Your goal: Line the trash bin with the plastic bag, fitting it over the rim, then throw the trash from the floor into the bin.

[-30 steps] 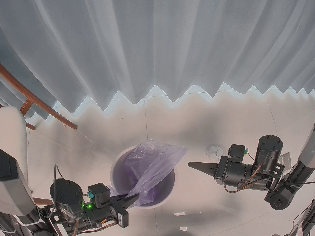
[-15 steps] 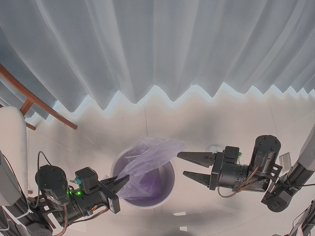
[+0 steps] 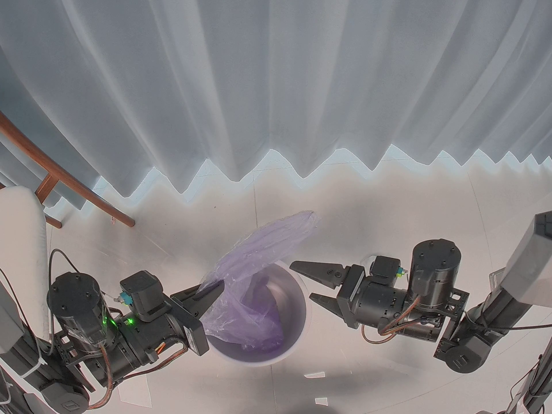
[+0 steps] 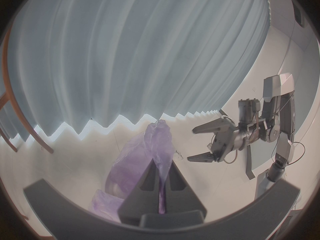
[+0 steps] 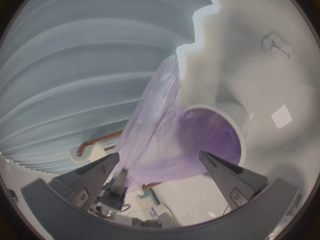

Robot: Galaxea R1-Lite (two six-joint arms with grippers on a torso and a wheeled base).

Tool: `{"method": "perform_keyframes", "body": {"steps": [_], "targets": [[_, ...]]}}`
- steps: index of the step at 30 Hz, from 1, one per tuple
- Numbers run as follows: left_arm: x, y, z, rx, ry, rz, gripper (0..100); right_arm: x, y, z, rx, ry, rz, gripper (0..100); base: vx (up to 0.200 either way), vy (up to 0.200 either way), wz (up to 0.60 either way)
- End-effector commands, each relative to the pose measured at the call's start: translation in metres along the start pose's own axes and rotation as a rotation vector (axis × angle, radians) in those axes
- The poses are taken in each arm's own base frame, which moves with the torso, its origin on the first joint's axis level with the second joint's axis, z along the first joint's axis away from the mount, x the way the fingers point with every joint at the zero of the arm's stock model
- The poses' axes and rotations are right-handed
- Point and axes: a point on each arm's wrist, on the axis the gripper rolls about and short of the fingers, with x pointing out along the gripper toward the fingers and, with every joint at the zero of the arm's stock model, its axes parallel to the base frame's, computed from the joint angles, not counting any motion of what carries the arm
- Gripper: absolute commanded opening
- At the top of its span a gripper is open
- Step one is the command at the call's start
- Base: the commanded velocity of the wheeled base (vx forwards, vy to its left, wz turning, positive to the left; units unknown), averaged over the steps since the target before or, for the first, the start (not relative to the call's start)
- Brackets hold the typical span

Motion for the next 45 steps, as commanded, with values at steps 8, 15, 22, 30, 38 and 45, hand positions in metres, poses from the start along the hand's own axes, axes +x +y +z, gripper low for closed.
{"method": "perform_keyframes", "body": {"steps": [8,15,22,30,38,45], "targets": [[-0.002,-0.002,0.004,0.008,-0.019,-0.008,0,0.021,-0.015,0.031,-0.006,-0.116,-0.029,100,0.0,0.0,0.0],[-0.002,-0.003,0.004,0.012,-0.019,-0.012,0,0.024,-0.023,0.055,0.056,-0.186,-0.025,100,0.0,0.0,0.0],[-0.002,-0.004,0.003,0.013,-0.016,-0.018,0,0.028,-0.032,0.061,0.065,-0.202,-0.041,100,0.0,0.0,0.0],[-0.002,-0.007,0.003,0.014,-0.019,-0.029,0,0.039,-0.041,0.062,0.066,-0.2,-0.045,100,0.0,0.0,0.0],[-0.003,-0.013,0.002,0.017,-0.014,-0.05,0,0.042,-0.039,0.065,0.061,-0.207,-0.03,100,0.0,0.0,0.0],[-0.003,-0.017,0.002,0.019,-0.013,-0.056,0,0.044,-0.035,0.062,0.043,-0.212,0.016,100,0.0,0.0,0.0]]}}
